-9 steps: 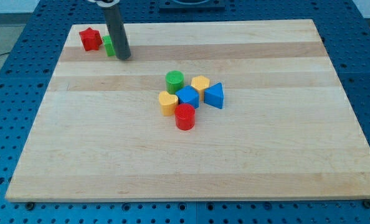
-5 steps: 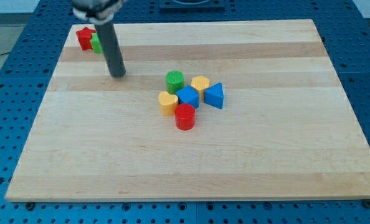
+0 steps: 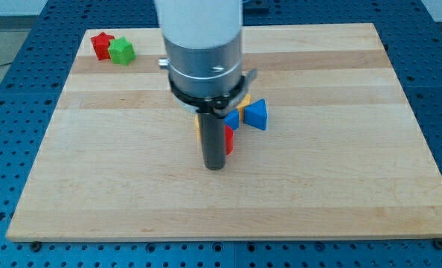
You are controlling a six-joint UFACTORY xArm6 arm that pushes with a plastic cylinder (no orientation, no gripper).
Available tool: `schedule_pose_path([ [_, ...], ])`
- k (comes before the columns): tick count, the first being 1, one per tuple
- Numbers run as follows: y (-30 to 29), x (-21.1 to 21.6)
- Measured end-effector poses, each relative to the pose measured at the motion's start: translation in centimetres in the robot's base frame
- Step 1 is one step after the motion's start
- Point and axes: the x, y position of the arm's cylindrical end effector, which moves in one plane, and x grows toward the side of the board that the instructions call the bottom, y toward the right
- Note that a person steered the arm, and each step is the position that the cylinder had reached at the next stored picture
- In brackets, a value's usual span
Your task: Adjust the yellow heart red circle and blue triangle to the center of the board
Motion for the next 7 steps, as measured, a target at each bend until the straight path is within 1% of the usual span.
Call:
schedule_pose_path([
  [2,-0.4,-2.6],
  [3,2.3,-1.3],
  [4,14.0,-1.7],
  [5,16.2,-5.0],
  [6,12.0,-5.6],
  [7,9.5,-6.4],
])
